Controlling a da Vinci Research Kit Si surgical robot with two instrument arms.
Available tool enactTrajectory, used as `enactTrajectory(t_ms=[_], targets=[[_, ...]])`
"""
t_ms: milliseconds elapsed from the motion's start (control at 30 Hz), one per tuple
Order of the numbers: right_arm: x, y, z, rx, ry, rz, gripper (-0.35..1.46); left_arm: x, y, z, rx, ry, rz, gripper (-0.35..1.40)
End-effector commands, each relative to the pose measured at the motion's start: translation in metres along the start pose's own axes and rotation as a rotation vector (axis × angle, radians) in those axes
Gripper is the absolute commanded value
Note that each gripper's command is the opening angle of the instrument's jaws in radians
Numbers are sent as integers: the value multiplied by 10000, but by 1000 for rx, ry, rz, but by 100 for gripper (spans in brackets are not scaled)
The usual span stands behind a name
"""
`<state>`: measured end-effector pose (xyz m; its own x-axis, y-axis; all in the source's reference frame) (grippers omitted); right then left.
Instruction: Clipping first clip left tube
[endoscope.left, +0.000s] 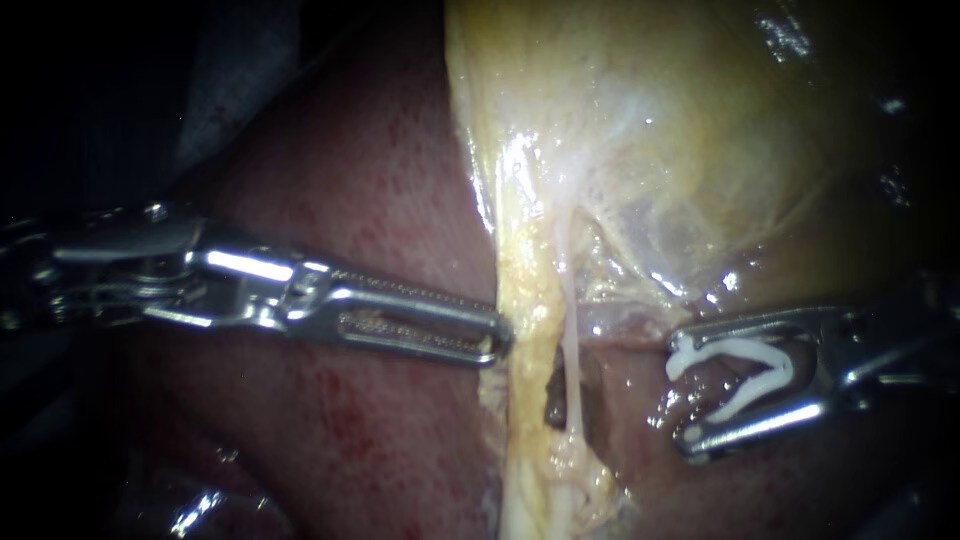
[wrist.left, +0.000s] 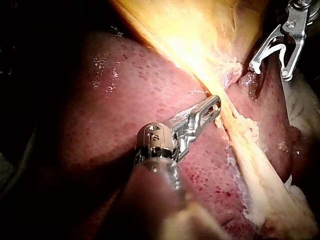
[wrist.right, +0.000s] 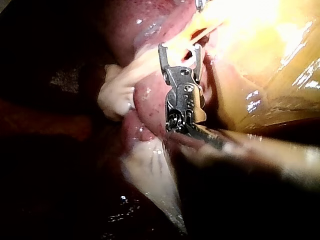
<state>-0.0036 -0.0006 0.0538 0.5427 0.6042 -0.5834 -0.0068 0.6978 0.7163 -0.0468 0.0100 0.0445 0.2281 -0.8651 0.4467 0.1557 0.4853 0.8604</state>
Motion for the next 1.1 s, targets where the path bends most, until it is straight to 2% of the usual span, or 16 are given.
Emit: enactTrajectory(t_ms=[33, 233, 400, 633, 867, 1100], targets=[[1, 0, 1, -1, 0, 1, 54, 0, -1, -2, 1, 0, 0, -35], [5, -3, 8, -4, 1, 2, 55, -2, -9, -13, 5, -3, -2, -35], [6, -8, 17, -8, 2, 2, 55, -4, -21, -33, 4, -17, -6, -35], [7, -8, 37, -19, 4, 1, 55, -8, -35, -49, 8, -28, -10, -35], [-3, -9, 67, -37, 6, -8, 59, -13, -48, -52, 11, -35, -9, -35], [-11, -7, 91, -37, 2, -16, 59, -13, -52, -53, 13, -38, -10, -35]])
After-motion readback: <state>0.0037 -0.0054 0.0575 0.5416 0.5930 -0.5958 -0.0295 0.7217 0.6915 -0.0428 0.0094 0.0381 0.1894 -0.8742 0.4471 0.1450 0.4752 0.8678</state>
